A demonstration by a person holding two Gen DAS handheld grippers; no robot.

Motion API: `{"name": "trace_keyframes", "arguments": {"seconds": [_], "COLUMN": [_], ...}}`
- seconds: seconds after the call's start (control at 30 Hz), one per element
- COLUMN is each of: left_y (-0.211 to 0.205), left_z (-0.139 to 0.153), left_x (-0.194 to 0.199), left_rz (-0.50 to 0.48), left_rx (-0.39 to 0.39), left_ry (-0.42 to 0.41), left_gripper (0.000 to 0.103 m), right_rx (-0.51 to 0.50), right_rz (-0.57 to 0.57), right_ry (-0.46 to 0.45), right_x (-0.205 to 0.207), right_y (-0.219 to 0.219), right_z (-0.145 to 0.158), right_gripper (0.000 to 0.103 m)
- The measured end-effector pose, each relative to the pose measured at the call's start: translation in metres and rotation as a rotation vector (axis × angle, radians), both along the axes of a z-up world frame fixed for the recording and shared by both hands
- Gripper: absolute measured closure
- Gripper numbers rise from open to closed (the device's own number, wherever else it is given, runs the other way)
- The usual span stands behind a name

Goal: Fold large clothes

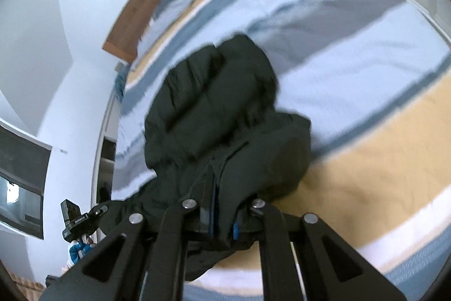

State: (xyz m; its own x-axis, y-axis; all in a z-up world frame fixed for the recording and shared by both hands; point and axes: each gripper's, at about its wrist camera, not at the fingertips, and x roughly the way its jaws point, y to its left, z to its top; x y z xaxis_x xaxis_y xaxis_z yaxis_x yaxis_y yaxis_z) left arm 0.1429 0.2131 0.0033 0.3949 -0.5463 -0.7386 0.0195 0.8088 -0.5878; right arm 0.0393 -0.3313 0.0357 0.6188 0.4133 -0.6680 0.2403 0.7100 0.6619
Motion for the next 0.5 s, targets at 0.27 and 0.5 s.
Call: {"name": "trace_keyframes", "arguments": {"seconds": [0.27,0.5], "left_y": [-0.008,-0.012], "left_z": [0.049,0.042], "left_x": [0.091,0.174], "left_rz": [0.051,0.148], "left_rx": [-0.042,-0.103], "left_ry": [-0.118,-0.12], "left_gripper": [0.093,0.093], "right_rx": [0.01,0.055], "right_rz": [-0.09,-0.196], "right_ry": [-0.13,-0.177], "right_x": [0.069,0.141], "right_y": [-0.02,-0.048], "right_z": [0.045,0.047], "right_gripper": [0.095,0.095]}}
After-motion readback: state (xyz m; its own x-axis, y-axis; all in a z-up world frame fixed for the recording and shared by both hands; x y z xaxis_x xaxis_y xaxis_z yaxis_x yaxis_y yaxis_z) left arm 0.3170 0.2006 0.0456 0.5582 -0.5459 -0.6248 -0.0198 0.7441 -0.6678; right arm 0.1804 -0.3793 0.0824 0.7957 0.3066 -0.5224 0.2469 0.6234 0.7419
